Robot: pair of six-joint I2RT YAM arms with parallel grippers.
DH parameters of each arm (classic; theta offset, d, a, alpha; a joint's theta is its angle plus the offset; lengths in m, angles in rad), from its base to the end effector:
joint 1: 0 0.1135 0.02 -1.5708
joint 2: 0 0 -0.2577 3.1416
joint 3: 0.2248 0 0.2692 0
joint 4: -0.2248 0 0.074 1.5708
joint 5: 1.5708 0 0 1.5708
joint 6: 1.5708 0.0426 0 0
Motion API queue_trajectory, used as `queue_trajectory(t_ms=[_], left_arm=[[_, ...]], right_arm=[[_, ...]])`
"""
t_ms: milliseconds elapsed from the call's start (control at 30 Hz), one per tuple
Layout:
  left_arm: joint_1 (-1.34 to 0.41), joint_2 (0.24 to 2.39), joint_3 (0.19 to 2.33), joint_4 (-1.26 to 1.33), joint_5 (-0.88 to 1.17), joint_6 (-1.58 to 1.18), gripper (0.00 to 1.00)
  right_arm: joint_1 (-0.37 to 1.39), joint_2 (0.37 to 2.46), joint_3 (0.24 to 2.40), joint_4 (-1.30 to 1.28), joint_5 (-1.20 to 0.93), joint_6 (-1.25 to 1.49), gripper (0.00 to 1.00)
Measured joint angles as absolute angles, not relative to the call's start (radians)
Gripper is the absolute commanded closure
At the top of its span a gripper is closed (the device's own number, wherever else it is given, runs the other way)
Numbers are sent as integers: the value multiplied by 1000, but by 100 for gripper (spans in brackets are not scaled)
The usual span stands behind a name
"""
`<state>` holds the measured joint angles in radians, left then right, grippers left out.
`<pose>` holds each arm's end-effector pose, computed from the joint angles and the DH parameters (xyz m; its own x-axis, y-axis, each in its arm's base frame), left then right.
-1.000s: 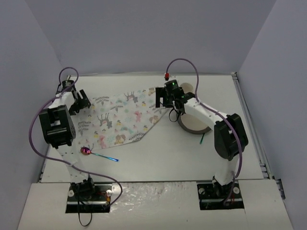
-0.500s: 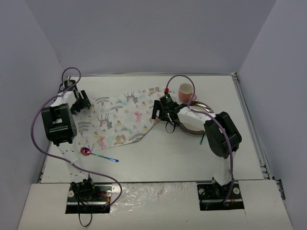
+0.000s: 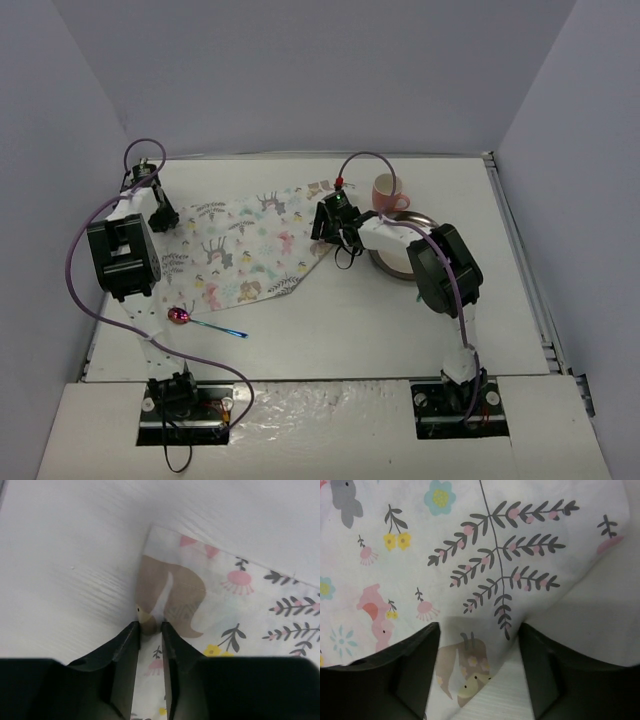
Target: Set the dinner table for one person
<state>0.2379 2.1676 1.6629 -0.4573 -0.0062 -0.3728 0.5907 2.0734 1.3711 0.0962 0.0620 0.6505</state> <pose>0.4764 0.1158 0.1566 -0.6554 -0.5337 -0.5345 -0.5130 0.8339 -0.2036 0.3993 0.2646 0.1492 -0.6875 0.2667 -0.6754 -0.1222 0.8744 0.4696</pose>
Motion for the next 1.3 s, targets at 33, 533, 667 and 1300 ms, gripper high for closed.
queue_trajectory(t_ms=[33, 533, 667, 1300], left_arm=[[238, 2170, 1667, -458, -4, -376, 94], [266, 2208, 1736, -496, 12, -420, 100], [275, 2207, 1735, -499, 15, -437, 100], [287, 2167, 1673, -500, 0, -476, 100]], right_arm=[[590, 2081, 1382, 96, 61, 646, 68], [602, 2263, 1893, -248, 188, 466, 100], [631, 2322, 2147, -390, 267, 406, 83], [538, 2062, 1562, -297, -86, 300, 48]])
